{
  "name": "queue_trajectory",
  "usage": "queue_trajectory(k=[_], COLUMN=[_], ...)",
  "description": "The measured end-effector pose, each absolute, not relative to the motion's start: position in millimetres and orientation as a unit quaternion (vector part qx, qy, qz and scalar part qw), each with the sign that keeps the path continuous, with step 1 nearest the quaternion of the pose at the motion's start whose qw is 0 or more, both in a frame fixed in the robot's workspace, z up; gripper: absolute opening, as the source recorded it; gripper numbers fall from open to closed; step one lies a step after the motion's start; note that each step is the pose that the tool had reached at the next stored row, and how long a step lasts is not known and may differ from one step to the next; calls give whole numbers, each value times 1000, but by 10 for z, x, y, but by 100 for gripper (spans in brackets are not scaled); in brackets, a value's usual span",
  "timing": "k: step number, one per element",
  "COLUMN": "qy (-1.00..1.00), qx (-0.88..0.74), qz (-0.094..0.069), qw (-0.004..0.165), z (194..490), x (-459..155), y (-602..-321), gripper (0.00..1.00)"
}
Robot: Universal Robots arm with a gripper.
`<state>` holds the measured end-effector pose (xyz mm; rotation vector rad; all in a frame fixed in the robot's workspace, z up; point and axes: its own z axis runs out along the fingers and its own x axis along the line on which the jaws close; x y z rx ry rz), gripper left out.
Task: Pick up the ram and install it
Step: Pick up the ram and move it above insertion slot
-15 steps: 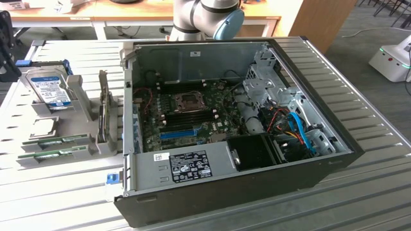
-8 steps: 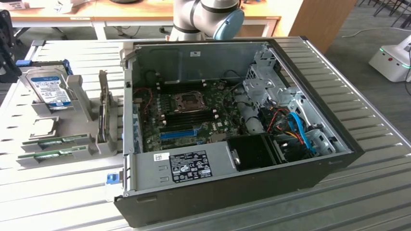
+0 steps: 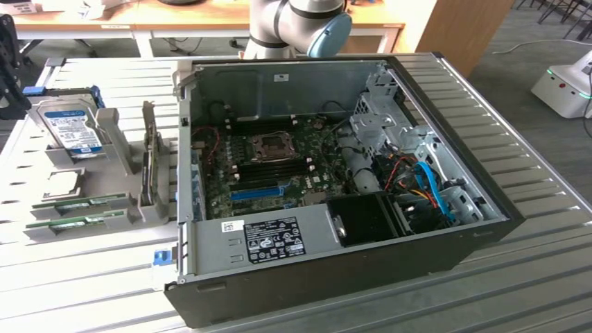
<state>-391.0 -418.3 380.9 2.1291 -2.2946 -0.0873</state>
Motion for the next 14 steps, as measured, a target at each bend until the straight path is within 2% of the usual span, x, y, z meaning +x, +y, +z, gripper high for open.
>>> queue_trajectory(k=[14], qy=[-724], qx=[690], qz=[-27], qw=[4], z=[3809], x=[-3908], y=[-4183], gripper=[24])
